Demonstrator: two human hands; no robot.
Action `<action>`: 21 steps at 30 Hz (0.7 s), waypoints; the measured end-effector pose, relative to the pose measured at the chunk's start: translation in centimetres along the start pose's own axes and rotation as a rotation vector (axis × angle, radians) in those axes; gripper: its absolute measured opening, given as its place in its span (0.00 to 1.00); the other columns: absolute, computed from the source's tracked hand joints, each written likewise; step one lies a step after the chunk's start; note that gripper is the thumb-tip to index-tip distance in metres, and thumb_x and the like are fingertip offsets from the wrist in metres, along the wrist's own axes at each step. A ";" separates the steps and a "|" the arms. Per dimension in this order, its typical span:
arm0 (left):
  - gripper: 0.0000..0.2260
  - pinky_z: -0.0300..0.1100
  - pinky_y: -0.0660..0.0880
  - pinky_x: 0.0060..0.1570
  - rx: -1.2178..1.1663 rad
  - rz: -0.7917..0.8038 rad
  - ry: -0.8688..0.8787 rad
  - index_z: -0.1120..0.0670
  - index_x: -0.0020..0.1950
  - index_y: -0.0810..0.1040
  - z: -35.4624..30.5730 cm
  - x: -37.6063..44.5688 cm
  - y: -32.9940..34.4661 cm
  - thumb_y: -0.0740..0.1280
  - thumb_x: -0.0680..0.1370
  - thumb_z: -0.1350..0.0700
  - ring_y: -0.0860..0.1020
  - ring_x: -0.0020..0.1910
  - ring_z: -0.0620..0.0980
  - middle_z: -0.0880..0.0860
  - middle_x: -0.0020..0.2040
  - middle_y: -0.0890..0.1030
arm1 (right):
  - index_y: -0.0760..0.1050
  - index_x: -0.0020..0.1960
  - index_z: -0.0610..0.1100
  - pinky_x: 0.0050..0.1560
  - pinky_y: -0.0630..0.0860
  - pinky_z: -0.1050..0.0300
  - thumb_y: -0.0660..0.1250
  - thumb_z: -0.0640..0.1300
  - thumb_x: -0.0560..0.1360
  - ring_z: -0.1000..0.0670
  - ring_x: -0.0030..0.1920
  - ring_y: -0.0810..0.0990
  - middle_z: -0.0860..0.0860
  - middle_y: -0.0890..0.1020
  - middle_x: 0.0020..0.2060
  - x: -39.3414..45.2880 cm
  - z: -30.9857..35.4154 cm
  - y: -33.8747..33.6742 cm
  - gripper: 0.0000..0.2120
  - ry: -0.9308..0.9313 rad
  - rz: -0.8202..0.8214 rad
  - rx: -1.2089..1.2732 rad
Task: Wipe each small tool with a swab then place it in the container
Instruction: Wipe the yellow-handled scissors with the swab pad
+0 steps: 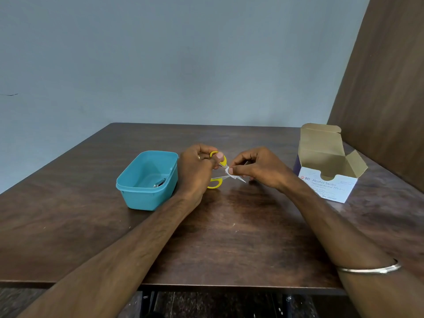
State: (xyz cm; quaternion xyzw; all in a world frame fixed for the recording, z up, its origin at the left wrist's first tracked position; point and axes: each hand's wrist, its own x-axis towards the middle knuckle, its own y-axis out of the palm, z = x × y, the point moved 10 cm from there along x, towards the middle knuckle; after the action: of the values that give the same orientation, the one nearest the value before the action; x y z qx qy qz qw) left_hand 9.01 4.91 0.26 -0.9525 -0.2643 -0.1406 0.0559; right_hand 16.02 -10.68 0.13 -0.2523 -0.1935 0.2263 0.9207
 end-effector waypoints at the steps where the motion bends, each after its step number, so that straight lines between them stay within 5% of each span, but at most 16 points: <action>1: 0.04 0.30 0.76 0.29 0.004 0.002 -0.003 0.51 0.42 0.79 0.0 0.0 0.0 0.73 0.74 0.58 0.83 0.35 0.45 0.49 0.38 0.85 | 0.86 0.41 0.46 0.37 0.74 0.56 0.78 0.47 0.70 0.55 0.34 0.77 0.52 0.84 0.32 -0.1 0.0 -0.1 0.04 -0.001 0.000 -0.009; 10: 0.03 0.34 0.78 0.32 0.012 -0.004 -0.009 0.54 0.45 0.80 0.5 0.2 0.1 0.74 0.74 0.58 0.84 0.35 0.46 0.51 0.38 0.85 | 0.84 0.42 0.42 0.35 0.68 0.55 0.74 0.44 0.74 0.53 0.29 0.71 0.51 0.77 0.26 0.0 0.1 0.6 0.05 -0.042 -0.024 0.063; 15: 0.04 0.41 0.81 0.41 -0.001 -0.022 -0.006 0.55 0.45 0.81 0.6 0.5 -0.2 0.74 0.73 0.58 0.84 0.36 0.48 0.51 0.38 0.85 | 0.84 0.42 0.45 0.33 0.71 0.56 0.75 0.46 0.73 0.54 0.30 0.74 0.47 0.82 0.32 0.0 0.3 0.6 0.05 -0.058 0.008 0.015; 21: 0.03 0.35 0.78 0.32 0.003 -0.014 -0.003 0.53 0.44 0.80 0.6 0.3 -0.1 0.74 0.74 0.57 0.84 0.37 0.48 0.51 0.39 0.85 | 0.83 0.43 0.42 0.33 0.70 0.58 0.74 0.45 0.74 0.54 0.30 0.74 0.49 0.81 0.30 -0.1 0.4 0.8 0.06 -0.073 0.022 -0.007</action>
State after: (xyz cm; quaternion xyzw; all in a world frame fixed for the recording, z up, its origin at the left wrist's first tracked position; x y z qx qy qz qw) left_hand 9.38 5.22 -0.24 -0.9508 -0.2712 -0.1390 0.0560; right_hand 15.51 -9.95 -0.01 -0.2490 -0.2249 0.2446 0.9097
